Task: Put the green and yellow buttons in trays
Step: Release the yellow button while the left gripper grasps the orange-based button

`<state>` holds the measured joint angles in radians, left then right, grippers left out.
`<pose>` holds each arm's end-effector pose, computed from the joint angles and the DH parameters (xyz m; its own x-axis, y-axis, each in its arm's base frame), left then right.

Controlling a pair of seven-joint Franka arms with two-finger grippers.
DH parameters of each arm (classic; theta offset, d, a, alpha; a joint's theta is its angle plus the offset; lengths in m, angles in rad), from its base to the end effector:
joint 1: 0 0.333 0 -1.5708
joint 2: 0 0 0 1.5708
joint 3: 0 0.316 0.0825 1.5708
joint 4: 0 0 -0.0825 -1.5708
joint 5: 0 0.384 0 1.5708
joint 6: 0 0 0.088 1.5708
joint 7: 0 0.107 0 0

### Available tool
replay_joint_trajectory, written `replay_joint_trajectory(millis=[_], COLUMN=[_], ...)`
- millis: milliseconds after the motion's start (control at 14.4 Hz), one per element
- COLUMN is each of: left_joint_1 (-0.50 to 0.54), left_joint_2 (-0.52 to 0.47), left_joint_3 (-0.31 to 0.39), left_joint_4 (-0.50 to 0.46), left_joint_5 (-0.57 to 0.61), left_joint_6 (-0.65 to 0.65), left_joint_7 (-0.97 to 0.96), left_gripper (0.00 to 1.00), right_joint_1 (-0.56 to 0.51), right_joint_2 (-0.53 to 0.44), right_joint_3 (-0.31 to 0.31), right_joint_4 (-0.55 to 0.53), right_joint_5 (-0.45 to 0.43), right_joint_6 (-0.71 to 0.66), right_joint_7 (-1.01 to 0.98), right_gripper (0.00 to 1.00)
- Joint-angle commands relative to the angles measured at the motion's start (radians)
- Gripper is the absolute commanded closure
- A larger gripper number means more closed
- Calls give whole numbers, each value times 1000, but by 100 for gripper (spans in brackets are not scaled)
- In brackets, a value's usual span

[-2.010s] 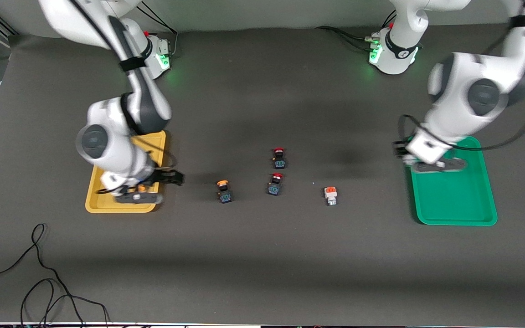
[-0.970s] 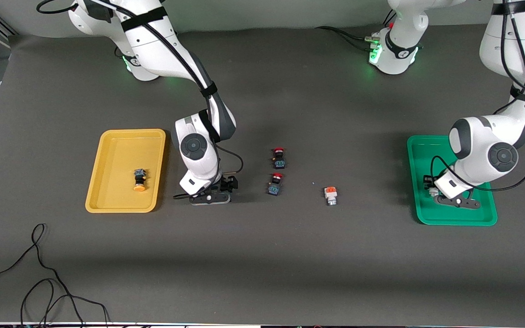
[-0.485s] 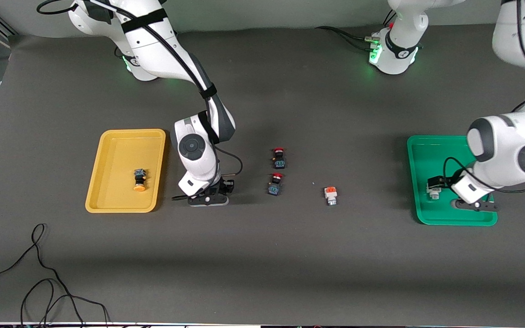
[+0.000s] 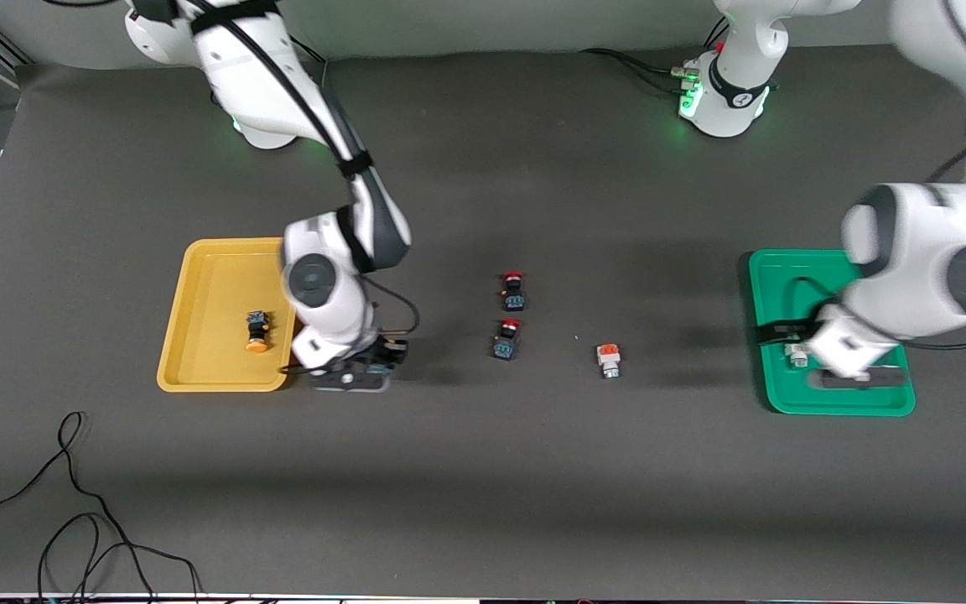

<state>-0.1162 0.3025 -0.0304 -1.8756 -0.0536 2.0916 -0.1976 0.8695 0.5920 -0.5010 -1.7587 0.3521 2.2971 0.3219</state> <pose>0.6069 -0.0913 0.3447 0.9923 0.0785 -0.0958 0.0822 -0.9960 0.0349 0.6045 0.2749 0.2667 0.9935 -0.1084 0.0359 -0.1081 -0.9941 -0.0099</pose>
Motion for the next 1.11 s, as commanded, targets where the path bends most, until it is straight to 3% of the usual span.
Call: replay_joint_trajectory(millis=[0, 277, 554, 762, 1040], left_joint_1=[-156, -328, -364, -368, -368], left_joint_2=[7, 58, 168, 259, 311], left_joint_3=[17, 17, 14, 14, 14], left_joint_4=[0, 12, 56, 58, 59], left_joint_5=[-2, 11, 17, 49, 51], left_joint_6=[39, 154, 220, 295, 315], left_joint_7=[-189, -425, -442, -441, -441], left_gripper=[0, 0, 1, 1, 1], right_joint_1=[-10, -9, -14, -47, -50], right_joint_2=[-141, -184, -182, -179, -109], right_joint_3=[-94, -281, -405, -415, -415], right_joint_4=[-25, -50, -157, -301, -422], right_joint_5=[13, 10, 14, 62, 247], right_joint_6=[-186, -329, -265, -90, 105], right_joint_7=[-128, -415, -689, -832, -1033], right_gripper=[100, 100, 100, 100, 100])
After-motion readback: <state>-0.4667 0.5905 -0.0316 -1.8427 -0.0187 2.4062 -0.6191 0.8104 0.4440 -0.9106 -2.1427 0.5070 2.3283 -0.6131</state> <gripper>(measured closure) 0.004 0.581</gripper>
